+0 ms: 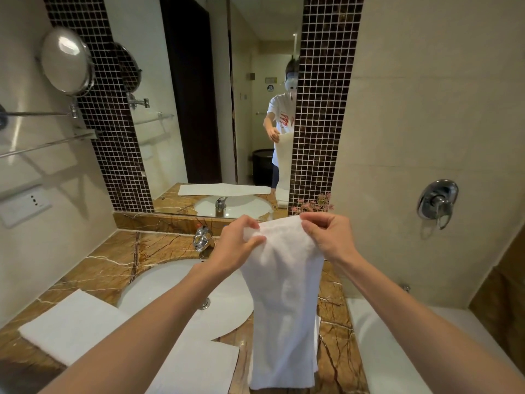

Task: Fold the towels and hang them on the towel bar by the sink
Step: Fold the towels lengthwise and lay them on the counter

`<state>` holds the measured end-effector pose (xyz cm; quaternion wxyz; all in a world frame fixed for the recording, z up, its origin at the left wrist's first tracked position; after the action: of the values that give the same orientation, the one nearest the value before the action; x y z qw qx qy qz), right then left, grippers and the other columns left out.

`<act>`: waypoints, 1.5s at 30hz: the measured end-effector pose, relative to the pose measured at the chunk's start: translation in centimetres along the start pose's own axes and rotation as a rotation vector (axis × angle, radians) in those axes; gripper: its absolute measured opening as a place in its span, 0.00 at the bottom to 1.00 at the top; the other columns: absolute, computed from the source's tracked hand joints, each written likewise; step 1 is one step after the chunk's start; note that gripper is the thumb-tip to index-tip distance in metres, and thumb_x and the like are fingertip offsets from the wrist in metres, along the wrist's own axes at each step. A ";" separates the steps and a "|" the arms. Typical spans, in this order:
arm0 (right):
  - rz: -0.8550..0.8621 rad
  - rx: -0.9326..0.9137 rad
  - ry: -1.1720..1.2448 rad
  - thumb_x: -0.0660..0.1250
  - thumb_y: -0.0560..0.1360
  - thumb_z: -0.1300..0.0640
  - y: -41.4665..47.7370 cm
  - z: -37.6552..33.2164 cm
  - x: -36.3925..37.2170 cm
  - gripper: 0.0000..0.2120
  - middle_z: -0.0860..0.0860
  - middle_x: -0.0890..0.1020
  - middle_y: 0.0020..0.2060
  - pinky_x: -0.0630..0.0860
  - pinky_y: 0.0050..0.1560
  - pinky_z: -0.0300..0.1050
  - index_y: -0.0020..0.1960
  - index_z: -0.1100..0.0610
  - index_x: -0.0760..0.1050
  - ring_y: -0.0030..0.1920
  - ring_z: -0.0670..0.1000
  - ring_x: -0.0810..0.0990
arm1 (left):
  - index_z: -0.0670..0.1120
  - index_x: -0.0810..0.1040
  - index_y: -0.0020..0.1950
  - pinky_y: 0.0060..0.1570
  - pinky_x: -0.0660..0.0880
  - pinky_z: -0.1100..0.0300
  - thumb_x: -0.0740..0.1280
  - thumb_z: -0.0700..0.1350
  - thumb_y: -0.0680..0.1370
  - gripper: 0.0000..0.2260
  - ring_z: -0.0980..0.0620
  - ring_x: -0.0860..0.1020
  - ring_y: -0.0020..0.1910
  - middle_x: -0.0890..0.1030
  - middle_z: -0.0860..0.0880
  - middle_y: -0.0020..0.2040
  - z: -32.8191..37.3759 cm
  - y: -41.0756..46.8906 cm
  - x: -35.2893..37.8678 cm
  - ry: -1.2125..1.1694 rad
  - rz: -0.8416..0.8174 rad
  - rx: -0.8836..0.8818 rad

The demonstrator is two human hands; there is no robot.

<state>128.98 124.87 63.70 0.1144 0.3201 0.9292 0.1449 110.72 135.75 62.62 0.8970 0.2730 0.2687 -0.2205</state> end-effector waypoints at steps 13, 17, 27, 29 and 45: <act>-0.021 0.071 0.012 0.76 0.68 0.59 -0.1 0.2 -2.3 0.10 0.48 0.85 0.44 0.80 0.45 0.42 0.44 0.46 0.81 0.45 0.49 0.83 | 0.44 0.73 0.46 0.35 0.66 0.64 0.62 0.49 0.80 0.09 0.56 0.69 0.36 0.73 0.49 0.40 0.8 1.4 -1.5 -0.187 0.114 -0.041; -0.074 0.065 0.019 0.78 0.65 0.62 -0.5 0.6 -2.2 0.15 0.50 0.85 0.46 0.81 0.49 0.44 0.47 0.47 0.81 0.47 0.50 0.84 | 0.45 0.73 0.45 0.36 0.69 0.63 0.62 0.50 0.80 0.09 0.54 0.71 0.37 0.74 0.47 0.40 1.5 1.5 -1.4 -0.233 0.119 -0.048; -0.179 0.009 -0.169 0.78 0.65 0.53 -1.0 1.2 -1.8 0.12 0.43 0.83 0.44 0.79 0.45 0.36 0.46 0.46 0.81 0.46 0.43 0.81 | 0.48 0.74 0.41 0.34 0.69 0.65 0.66 0.49 0.78 0.08 0.55 0.72 0.36 0.76 0.50 0.37 3.0 1.9 -1.4 -0.205 0.235 -0.020; -0.202 -0.011 -0.232 0.79 0.64 0.51 -1.2 1.4 -1.5 0.14 0.42 0.82 0.44 0.79 0.46 0.37 0.48 0.47 0.81 0.45 0.42 0.81 | 0.47 0.75 0.41 0.34 0.69 0.64 0.67 0.50 0.77 0.09 0.55 0.73 0.36 0.76 0.49 0.37 2.9 2.0 -1.3 -0.200 0.232 -0.021; -0.139 -0.057 -0.356 0.62 0.79 0.56 -1.5 2.9 -1.6 0.07 0.46 0.76 0.35 0.73 0.33 0.37 0.42 0.50 0.72 0.32 0.40 0.73 | 0.49 0.78 0.38 0.28 0.71 0.69 0.73 0.49 0.72 0.07 0.58 0.75 0.33 0.79 0.52 0.35 1.0 0.6 -1.5 -0.141 0.152 -0.009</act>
<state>130.28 123.30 60.70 0.2959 0.2725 0.9096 0.1040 110.25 135.93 64.44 0.9291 0.2723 0.1844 -0.1694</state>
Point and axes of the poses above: each hand's wrist, its own y-axis towards the middle knuckle, its own x-axis out of the palm, z = x × y, the point moved 2 cm from there along y, towards the middle knuckle
